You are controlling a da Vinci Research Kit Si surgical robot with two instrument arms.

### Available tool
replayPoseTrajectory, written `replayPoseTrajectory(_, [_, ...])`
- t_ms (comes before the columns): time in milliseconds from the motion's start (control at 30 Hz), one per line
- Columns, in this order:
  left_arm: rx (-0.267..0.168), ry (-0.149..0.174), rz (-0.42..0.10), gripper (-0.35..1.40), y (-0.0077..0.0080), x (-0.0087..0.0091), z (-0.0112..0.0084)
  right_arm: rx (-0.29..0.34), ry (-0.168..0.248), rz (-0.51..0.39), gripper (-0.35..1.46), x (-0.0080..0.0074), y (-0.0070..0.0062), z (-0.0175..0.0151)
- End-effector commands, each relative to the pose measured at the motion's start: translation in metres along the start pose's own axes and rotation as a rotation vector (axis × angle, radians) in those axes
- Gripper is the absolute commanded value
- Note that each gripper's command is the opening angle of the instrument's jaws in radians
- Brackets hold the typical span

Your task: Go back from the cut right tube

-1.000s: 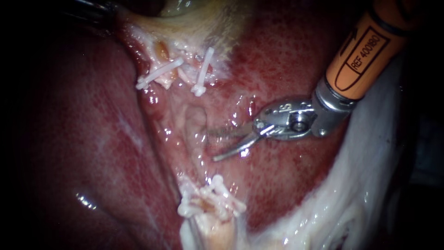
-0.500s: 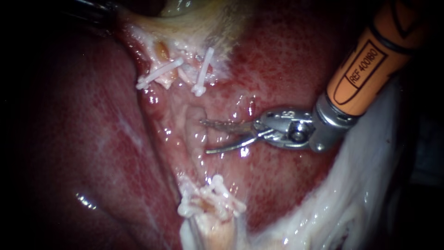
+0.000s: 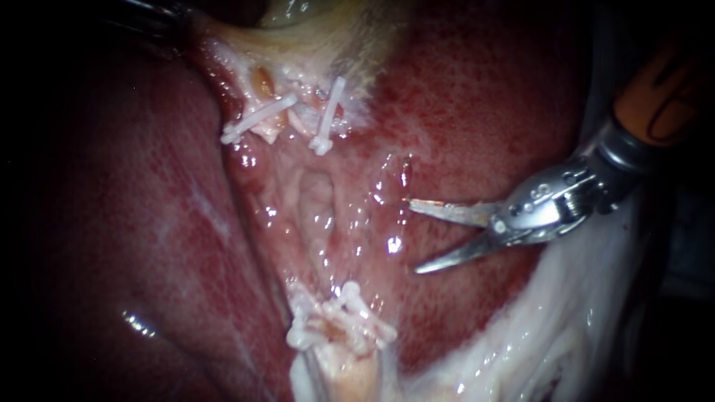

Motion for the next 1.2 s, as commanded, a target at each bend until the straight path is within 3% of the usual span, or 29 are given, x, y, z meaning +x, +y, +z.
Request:
replayPoseTrajectory(33, [0.002,0.0,0.0,-0.35,0.0,0.0,0.0001,-0.012,-0.012,0.005,1.45,0.0002,0.0002,-0.0005])
replayPoseTrajectory(300, [-0.007,-0.003,0.002,-0.35,0.0004,-0.0008,0.0022,-0.035,-0.041,0.016,1.45,0.001,0.0007,-0.0024])
replayPoseTrajectory(567, [-0.049,-0.013,0.015,-0.35,0.0013,-0.0035,0.0085,-0.032,-0.04,0.019,1.45,0.0008,0.0007,-0.0023])
replayPoseTrajectory(767, [-0.059,-0.027,0.019,-0.35,0.0017,-0.0052,0.0112,-0.03,-0.038,0.019,1.45,0.0008,0.0007,-0.0023])
replayPoseTrajectory(1200, [-0.067,-0.028,0.019,-0.35,0.0015,-0.0048,0.0108,-0.017,-0.031,0.019,1.45,0.0008,0.0007,-0.0022])
